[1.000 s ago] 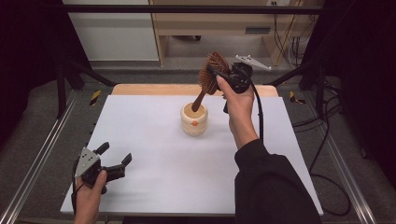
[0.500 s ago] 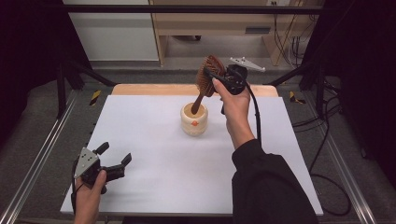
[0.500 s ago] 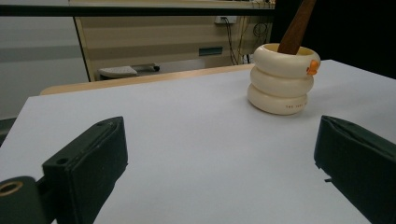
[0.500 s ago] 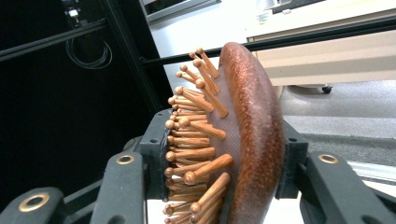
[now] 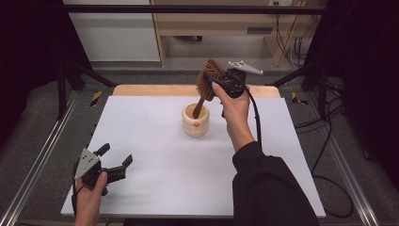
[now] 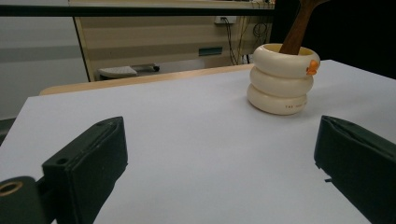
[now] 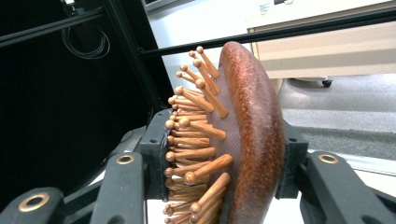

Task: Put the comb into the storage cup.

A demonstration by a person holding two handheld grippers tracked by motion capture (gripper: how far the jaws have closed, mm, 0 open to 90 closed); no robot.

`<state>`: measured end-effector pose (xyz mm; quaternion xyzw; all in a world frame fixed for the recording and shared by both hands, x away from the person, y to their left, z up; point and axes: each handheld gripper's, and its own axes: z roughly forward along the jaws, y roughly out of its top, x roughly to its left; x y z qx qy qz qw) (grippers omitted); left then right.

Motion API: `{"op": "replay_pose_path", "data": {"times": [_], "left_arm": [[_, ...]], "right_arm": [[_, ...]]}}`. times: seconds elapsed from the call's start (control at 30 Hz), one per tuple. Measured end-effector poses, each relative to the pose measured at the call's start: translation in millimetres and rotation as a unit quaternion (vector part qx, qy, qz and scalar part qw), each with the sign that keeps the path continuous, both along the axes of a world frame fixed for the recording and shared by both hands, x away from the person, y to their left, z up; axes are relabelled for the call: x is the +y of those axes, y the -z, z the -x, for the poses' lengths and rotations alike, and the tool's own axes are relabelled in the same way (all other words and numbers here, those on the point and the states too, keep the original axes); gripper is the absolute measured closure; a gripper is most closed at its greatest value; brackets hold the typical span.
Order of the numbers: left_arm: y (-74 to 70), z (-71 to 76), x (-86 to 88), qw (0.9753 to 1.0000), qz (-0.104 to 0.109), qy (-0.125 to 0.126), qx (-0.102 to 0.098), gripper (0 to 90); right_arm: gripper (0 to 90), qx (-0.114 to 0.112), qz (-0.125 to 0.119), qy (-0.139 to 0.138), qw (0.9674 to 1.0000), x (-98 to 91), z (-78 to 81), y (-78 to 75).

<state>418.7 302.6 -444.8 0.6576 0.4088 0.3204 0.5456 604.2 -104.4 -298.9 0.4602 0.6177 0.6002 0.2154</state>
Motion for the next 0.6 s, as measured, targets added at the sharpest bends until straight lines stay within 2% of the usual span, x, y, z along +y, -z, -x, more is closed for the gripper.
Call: {"op": "replay_pose_path", "data": {"times": [0.6], "left_arm": [[-0.2, 0.0, 0.6, 1.0000, 0.001, 0.000, -0.001, 2.9]], "right_arm": [[51.0, 0.009, 0.008, -0.006, 0.9999, 9.2, -3.8, 12.4]]}}
